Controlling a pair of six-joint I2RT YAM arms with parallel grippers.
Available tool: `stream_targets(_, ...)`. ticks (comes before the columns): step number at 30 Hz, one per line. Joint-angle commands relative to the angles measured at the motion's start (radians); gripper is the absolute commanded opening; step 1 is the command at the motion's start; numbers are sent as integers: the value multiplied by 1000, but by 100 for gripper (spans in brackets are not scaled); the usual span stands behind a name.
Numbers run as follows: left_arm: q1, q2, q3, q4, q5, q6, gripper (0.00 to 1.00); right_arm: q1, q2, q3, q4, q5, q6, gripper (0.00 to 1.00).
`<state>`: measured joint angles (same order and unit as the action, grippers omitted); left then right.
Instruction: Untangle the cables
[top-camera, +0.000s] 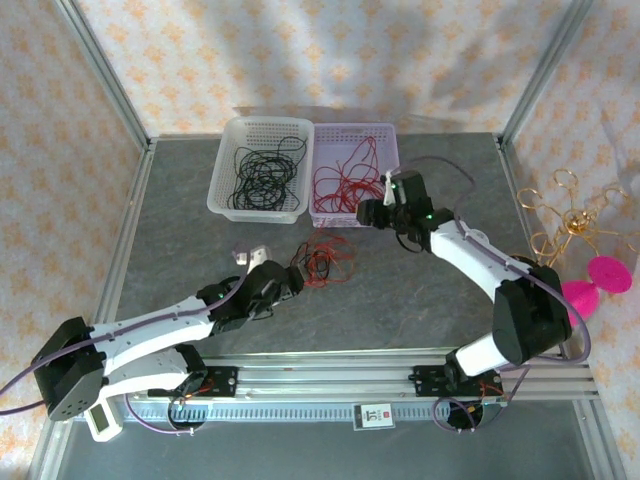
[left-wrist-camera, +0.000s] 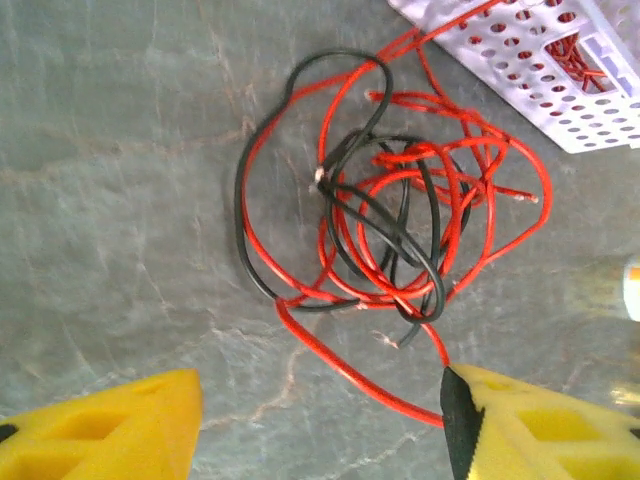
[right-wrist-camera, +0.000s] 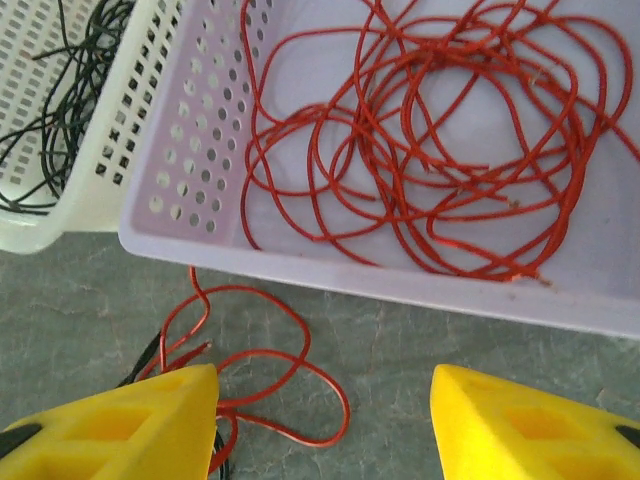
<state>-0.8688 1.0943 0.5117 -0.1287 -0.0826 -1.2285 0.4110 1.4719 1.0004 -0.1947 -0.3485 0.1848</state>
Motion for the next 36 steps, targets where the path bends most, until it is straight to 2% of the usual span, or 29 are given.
stream_targets(1, -13, 35, 0, 170, 54, -224, 66, 1, -50, 18, 45, 29, 20, 56)
stream_targets(6, -22, 72, -20, 313, 45, -358, 66, 1, -192, -34, 55, 96, 50, 56)
stream_targets(10, -21, 108, -7, 307, 27, -465, 63, 1, -281, -114, 73, 88, 76, 56)
stream_targets(14, -23, 138, -22, 290, 20, -588, 50, 0, -326, -186, 93, 85, 97, 56)
stream_targets(17, -23, 154, -5, 251, -1, -616, 44, 1, -338, -215, 104, 83, 103, 56)
stream_targets(20, -28, 161, 12, 224, -26, -619, 32, 1, -346, -221, 105, 81, 97, 56)
stream_targets(23, -29, 154, 12, 197, -60, -608, 16, 1, -356, -218, 98, 89, 87, 56)
stream_targets(26, -37, 125, 6, 171, -101, -589, 4, 0, -370, -214, 93, 90, 81, 56)
stream_targets(28, -54, 91, 29, 118, -158, -552, 0, 0, -381, -212, 90, 71, 76, 56)
stream_targets(31, -91, 34, 105, 19, -263, -415, 0, 10, -407, -233, 137, -58, 38, 56)
stream_targets(33, -121, -1, 163, -44, -324, -310, 0, 61, -429, -266, 198, -135, -8, 56)
stream_targets(36, -137, -19, 252, -131, -313, -145, 0, 181, -445, -307, 296, -174, -67, 57)
